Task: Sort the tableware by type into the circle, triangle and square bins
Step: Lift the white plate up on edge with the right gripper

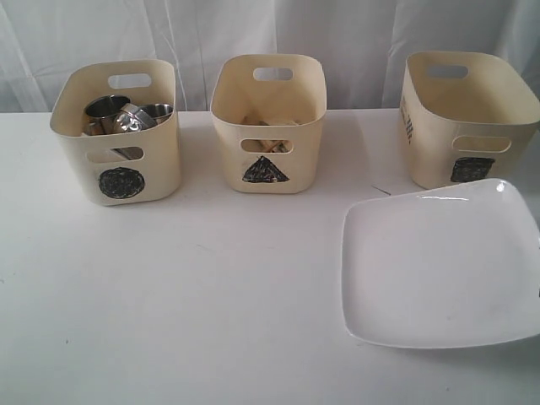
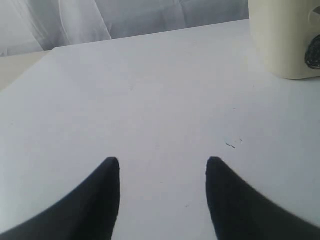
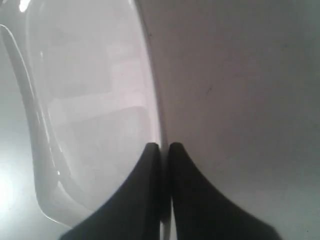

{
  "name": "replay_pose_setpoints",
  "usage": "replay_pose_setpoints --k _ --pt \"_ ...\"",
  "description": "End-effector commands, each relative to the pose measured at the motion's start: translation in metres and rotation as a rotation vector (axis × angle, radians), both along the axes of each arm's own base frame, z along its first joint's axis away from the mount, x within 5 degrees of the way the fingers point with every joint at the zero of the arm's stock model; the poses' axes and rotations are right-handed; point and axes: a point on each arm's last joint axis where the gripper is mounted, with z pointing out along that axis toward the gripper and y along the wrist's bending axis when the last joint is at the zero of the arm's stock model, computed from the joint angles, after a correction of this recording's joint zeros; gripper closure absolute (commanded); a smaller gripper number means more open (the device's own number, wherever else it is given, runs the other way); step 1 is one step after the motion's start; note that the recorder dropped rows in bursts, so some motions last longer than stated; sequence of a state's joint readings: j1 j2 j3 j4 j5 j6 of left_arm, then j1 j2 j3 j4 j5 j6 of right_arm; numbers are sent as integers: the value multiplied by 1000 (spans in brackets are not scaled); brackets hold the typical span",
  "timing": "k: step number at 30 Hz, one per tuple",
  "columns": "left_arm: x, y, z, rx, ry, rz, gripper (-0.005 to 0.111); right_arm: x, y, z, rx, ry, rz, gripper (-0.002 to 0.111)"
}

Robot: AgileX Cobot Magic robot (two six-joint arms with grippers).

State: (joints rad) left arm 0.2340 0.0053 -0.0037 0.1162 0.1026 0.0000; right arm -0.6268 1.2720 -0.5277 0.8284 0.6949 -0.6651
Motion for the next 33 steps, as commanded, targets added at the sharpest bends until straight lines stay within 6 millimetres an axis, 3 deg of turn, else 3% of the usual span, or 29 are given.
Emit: replay_pose_setpoints --k 1,14,22,33 --pt "0 0 -1 -8 -8 1 50 -7 6 17 -44 -67 24 108" --pt "0 0 -1 -8 -8 1 50 -21 20 46 -102 -189 46 108" --pt "0 0 -1 -8 -8 1 50 -26 22 62 -144 -284 -26 108" --pt "0 0 -1 -8 -8 1 50 -13 10 112 -211 -418 -80 108"
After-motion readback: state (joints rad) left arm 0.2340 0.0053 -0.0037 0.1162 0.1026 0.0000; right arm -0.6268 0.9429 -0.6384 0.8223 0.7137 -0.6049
